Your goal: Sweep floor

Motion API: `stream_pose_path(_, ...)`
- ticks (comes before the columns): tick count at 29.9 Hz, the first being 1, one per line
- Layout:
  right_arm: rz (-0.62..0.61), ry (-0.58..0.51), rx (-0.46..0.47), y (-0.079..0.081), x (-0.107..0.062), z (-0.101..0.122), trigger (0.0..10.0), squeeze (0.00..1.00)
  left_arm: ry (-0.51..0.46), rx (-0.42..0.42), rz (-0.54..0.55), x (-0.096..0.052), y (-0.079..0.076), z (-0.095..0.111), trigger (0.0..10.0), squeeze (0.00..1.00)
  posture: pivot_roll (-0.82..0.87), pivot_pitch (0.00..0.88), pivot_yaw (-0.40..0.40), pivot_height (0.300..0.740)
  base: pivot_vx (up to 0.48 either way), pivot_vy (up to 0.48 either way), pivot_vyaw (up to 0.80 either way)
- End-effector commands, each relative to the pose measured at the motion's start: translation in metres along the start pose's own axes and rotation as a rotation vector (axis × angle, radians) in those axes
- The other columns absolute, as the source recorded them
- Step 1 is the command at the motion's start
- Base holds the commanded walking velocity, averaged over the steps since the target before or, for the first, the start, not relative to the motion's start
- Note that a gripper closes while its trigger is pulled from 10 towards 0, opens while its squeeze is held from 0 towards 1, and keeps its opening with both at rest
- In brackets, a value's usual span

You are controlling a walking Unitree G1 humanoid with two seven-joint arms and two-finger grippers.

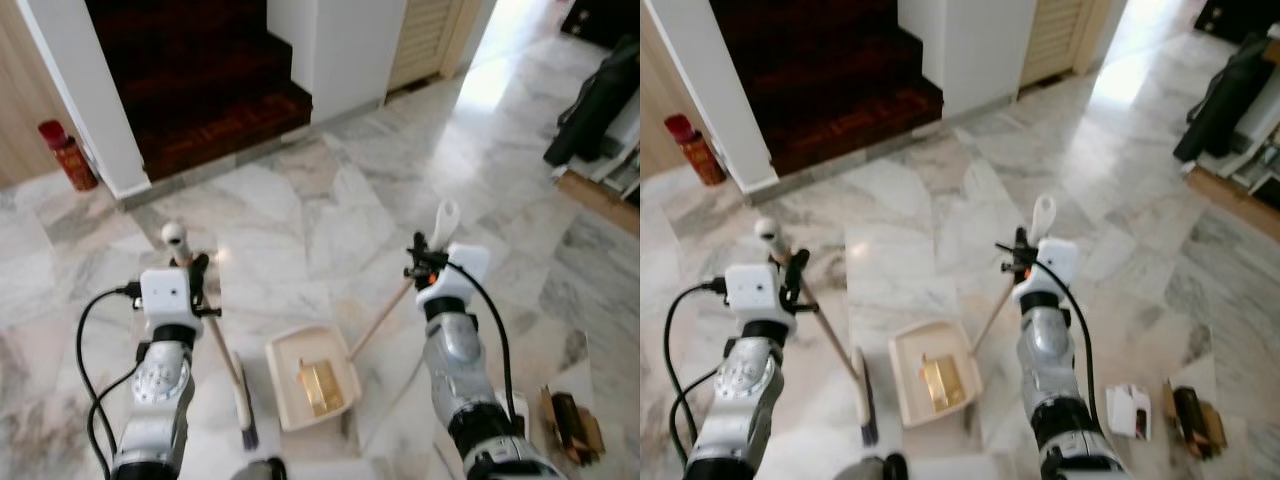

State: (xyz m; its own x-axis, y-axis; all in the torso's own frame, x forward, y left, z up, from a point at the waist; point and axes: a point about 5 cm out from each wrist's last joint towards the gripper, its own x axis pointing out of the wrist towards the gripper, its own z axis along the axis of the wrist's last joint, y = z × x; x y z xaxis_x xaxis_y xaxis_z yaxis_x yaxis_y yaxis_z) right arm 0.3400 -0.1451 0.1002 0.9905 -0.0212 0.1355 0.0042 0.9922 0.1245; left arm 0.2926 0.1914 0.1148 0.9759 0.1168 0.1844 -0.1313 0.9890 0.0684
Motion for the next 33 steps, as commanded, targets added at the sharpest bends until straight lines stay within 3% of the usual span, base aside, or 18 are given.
stream_pose_path(1, -0.012, -0.025, 0.007, -0.0031, 0.0021, 0.0055, 10.0, 0.00, -0.039, -0.008, 0.004, 0.0017, -0.0008, 0.0081, 10.0, 0.00, 0.12, 0.086, -0.036, 0.740, 0.000, 0.360, 0.00)
stream_pose_path(33, 0.015, -0.019, 0.017, 0.0011, 0.0034, 0.0052, 10.0, 0.00, -0.030, -0.012, -0.001, 0.0039, -0.0006, 0.0083, 10.0, 0.00, 0.11, 0.112, -0.023, 0.740, 0.000, 0.360, 0.00)
